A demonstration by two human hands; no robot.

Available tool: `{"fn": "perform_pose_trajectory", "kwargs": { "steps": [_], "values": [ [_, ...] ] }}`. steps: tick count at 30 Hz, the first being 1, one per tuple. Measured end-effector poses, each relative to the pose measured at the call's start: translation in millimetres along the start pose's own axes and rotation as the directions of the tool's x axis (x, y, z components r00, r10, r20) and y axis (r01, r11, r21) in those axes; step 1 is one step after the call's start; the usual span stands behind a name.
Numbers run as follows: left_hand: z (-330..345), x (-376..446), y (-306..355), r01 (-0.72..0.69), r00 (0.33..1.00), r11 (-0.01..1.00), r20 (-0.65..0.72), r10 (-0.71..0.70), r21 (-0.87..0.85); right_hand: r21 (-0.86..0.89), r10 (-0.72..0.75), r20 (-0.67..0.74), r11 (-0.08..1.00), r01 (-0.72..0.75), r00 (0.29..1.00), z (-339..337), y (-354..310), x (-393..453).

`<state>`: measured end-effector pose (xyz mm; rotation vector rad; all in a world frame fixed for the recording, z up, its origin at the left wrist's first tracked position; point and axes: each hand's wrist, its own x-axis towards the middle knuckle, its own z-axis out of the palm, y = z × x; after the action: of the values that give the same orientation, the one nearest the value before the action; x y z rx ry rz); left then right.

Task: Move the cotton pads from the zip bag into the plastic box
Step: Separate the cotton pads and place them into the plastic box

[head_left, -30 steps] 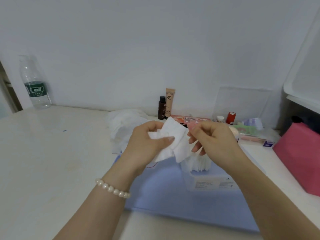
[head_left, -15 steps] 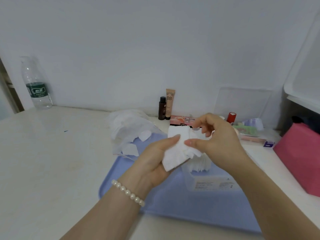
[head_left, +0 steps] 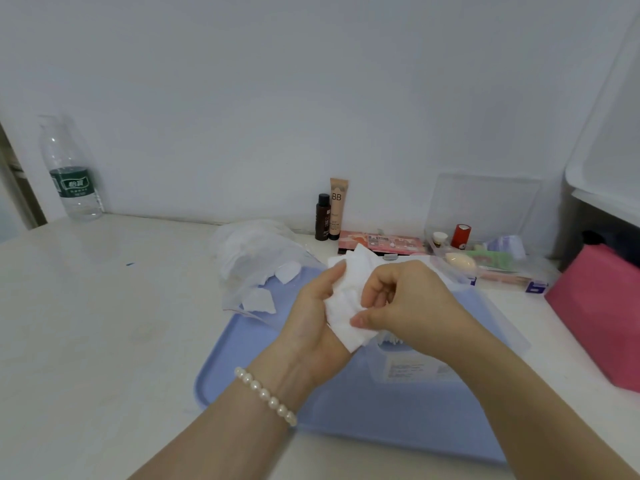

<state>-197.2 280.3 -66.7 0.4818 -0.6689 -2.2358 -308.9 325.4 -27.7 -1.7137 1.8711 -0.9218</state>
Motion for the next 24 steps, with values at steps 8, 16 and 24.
{"fn": "perform_pose_trajectory", "kwargs": {
  "steps": [8, 16, 24],
  "values": [
    [-5.4, 3.5, -1.7, -0.024, 1.0, 0.997, 0.003, 0.023, 0.067, 0.485, 0.02, -0.014, 0.875, -0.011, 1.0, -28.4, 1.6, -0.4],
    [1.9, 4.6, -8.7, -0.12, 0.986, 0.991, 0.126, 0.111, 0.061, 0.635, 0.088, -0.069, 0.772, -0.025, 0.994, -13.4, -2.4, -0.9],
    [1.7, 6.5, -10.9, -0.053, 0.982, 0.997, 0.178, 0.062, -0.054, 0.594, 0.115, -0.172, 0.805, 0.01, 0.978, -5.4, 2.1, 2.6]
  ]
}}
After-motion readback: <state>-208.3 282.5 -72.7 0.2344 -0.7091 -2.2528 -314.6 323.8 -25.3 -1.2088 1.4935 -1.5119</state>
